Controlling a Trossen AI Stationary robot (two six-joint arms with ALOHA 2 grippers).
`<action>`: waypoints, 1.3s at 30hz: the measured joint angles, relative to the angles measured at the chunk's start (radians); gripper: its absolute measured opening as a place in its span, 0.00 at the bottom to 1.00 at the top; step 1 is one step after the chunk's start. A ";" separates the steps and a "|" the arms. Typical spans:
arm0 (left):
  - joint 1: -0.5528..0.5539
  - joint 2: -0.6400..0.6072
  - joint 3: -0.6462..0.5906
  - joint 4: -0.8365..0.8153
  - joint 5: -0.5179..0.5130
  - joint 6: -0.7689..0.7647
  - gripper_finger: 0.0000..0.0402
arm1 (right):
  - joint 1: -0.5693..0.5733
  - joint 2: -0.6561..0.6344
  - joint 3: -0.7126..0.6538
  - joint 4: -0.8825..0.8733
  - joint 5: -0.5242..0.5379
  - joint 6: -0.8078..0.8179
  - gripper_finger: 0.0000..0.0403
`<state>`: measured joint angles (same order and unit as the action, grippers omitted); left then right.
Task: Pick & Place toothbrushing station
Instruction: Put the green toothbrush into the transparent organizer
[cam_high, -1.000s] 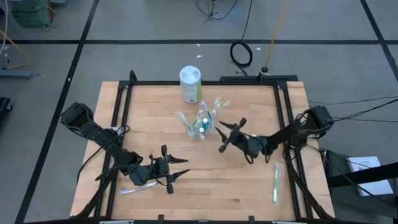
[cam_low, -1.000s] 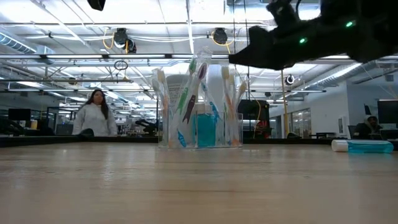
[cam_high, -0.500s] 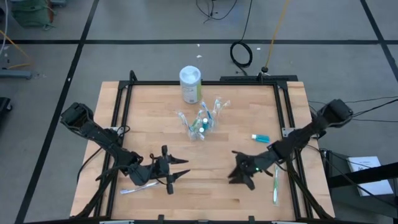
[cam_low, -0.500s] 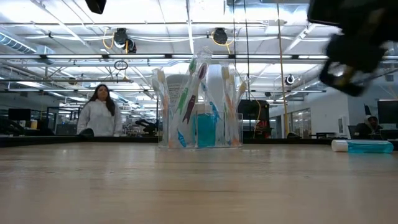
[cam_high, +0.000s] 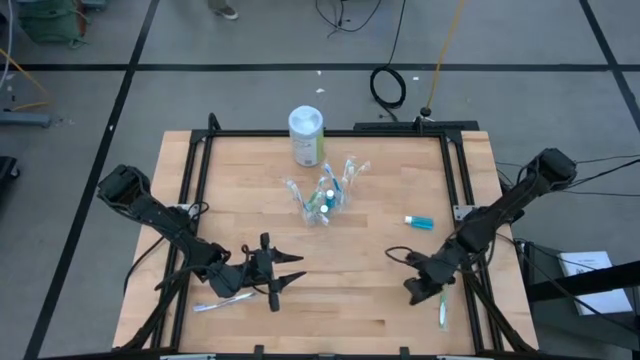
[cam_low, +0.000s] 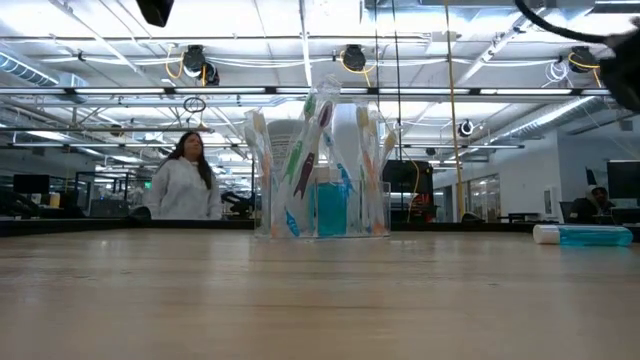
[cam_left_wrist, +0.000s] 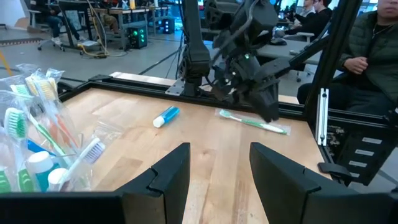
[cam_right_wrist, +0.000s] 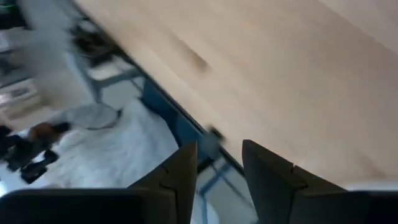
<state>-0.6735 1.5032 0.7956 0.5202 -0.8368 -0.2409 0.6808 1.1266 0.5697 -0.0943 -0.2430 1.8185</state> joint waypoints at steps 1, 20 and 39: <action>0.000 0.000 0.000 -0.002 0.000 0.000 0.43 | 0.011 -0.012 0.000 -0.038 -0.026 0.036 0.29; 0.000 0.000 0.000 -0.031 0.002 -0.010 0.43 | 0.097 -0.061 -0.014 -0.686 0.083 0.342 0.29; 0.000 0.000 0.000 -0.031 0.002 -0.030 0.43 | 0.109 0.008 -0.129 -0.401 0.218 0.047 0.11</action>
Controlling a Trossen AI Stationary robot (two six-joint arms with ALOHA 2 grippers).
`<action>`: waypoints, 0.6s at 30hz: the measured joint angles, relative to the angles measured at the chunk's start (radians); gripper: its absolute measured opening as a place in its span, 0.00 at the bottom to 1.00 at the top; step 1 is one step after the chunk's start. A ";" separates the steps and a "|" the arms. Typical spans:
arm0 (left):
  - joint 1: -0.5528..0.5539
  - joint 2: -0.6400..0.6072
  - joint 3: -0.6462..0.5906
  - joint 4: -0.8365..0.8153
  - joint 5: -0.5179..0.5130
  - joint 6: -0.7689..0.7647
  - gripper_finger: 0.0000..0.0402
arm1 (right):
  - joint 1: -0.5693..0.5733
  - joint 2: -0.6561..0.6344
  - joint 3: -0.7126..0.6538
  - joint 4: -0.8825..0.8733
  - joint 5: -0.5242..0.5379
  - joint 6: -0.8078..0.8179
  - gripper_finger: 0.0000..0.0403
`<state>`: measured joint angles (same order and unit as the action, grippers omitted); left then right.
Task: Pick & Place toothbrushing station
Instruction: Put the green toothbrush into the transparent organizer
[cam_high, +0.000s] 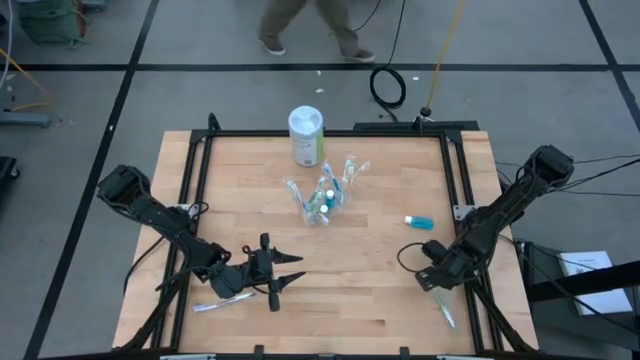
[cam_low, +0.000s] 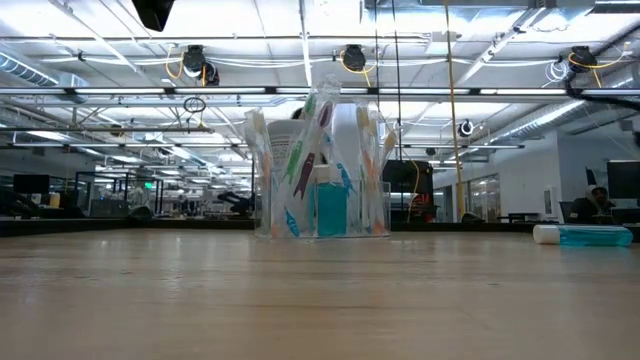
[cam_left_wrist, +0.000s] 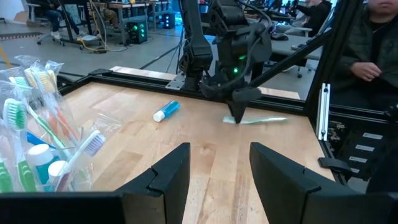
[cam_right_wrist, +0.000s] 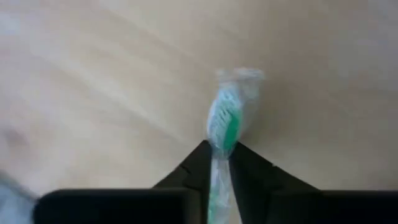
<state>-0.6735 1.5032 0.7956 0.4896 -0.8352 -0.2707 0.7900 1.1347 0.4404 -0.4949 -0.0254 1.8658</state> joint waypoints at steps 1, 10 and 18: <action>0.000 0.000 0.000 0.000 0.000 0.000 0.43 | -0.003 -0.001 -0.001 0.050 0.049 -0.039 0.08; 0.017 0.000 0.000 0.006 0.000 0.003 0.43 | -0.085 -0.018 -0.006 0.533 0.351 -0.540 0.02; 0.099 0.008 0.000 0.022 0.143 -0.016 0.43 | -0.220 -0.019 -0.005 1.000 0.401 -1.223 0.00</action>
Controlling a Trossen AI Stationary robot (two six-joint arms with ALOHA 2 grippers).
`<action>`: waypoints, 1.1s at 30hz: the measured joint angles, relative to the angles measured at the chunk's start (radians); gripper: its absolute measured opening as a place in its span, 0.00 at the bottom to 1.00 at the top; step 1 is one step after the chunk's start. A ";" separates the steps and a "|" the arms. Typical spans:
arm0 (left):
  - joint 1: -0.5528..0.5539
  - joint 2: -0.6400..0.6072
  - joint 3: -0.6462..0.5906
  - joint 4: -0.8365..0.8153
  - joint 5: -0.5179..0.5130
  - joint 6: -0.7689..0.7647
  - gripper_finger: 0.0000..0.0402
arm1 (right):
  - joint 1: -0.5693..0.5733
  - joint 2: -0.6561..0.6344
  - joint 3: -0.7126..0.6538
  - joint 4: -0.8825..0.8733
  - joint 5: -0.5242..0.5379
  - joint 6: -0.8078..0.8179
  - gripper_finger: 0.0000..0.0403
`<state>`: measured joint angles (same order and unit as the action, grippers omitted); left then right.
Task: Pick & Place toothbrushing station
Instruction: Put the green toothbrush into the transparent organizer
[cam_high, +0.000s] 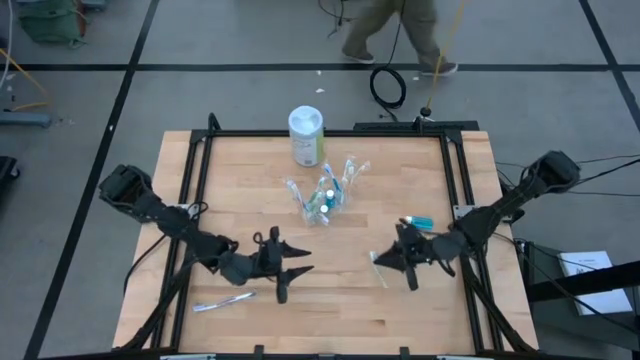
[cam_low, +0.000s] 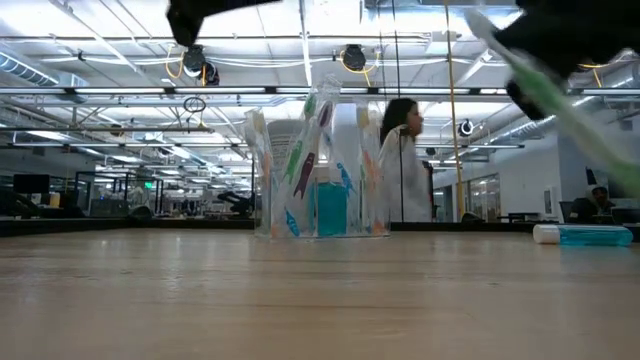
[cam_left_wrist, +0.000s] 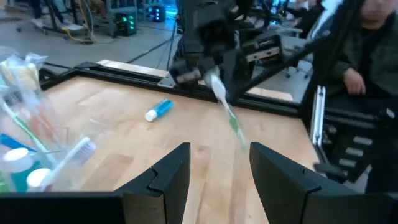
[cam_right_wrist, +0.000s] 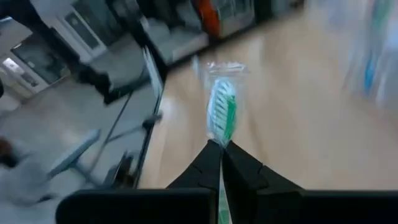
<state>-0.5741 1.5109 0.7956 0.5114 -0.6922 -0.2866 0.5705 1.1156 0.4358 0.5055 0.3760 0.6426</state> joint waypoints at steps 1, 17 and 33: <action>0.015 0.008 0.000 0.016 0.012 -0.007 0.43 | -0.018 0.000 0.000 0.042 0.016 -0.068 0.00; 0.249 0.274 0.081 0.331 0.330 0.022 0.43 | -0.176 0.270 0.020 0.538 -0.041 -0.362 0.00; 0.261 0.303 0.202 0.133 0.351 0.041 0.31 | -0.199 0.356 0.081 0.577 -0.116 -0.371 0.01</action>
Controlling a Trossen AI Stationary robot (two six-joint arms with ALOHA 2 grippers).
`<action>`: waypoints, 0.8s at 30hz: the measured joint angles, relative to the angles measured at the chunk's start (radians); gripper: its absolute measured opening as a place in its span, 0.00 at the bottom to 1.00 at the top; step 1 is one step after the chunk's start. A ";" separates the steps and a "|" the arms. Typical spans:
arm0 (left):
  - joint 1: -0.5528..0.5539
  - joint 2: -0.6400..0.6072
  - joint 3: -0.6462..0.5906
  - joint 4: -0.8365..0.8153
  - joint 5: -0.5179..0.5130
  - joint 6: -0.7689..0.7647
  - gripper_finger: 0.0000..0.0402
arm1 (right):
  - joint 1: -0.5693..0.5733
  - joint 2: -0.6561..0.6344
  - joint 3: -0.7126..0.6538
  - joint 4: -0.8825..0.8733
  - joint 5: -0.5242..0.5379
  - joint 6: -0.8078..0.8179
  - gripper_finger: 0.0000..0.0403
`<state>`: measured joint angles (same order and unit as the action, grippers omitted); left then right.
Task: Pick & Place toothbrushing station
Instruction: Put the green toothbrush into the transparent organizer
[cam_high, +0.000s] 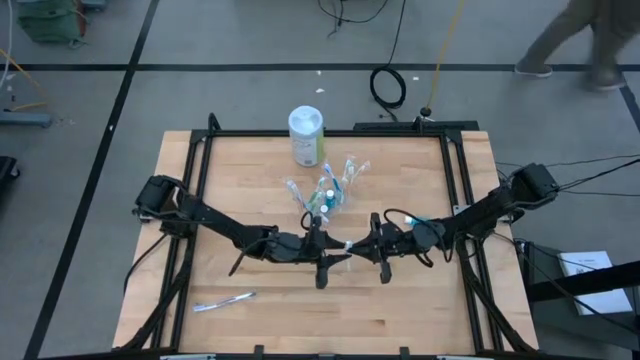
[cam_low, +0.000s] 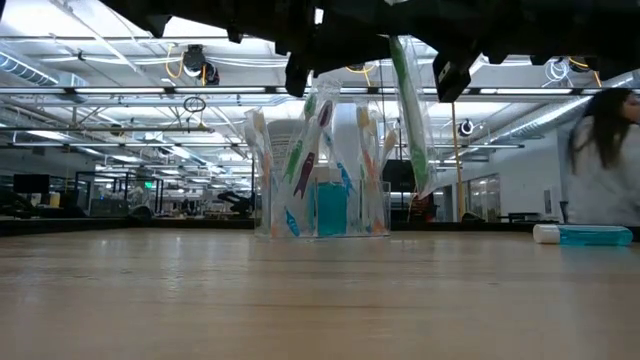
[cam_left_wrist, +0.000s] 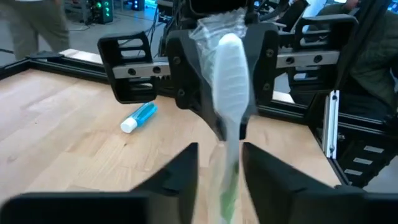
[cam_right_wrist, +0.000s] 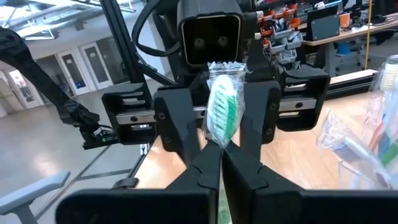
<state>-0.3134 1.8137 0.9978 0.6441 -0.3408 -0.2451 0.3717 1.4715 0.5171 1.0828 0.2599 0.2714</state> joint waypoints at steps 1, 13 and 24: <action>0.000 0.000 0.000 0.001 0.000 0.001 0.27 | 0.000 0.000 0.000 0.000 0.002 -0.003 0.01; -0.003 -0.012 -0.001 -0.011 -0.019 -0.001 0.05 | -0.009 -0.001 0.000 -0.030 -0.001 -0.051 0.08; -0.040 -0.155 0.000 -0.256 -0.212 0.014 0.02 | -0.051 -0.146 -0.002 -0.336 -0.002 -0.062 0.31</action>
<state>-0.3531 1.6586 0.9978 0.3880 -0.5532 -0.2307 0.3205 1.3255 0.5152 0.7466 0.2577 0.2097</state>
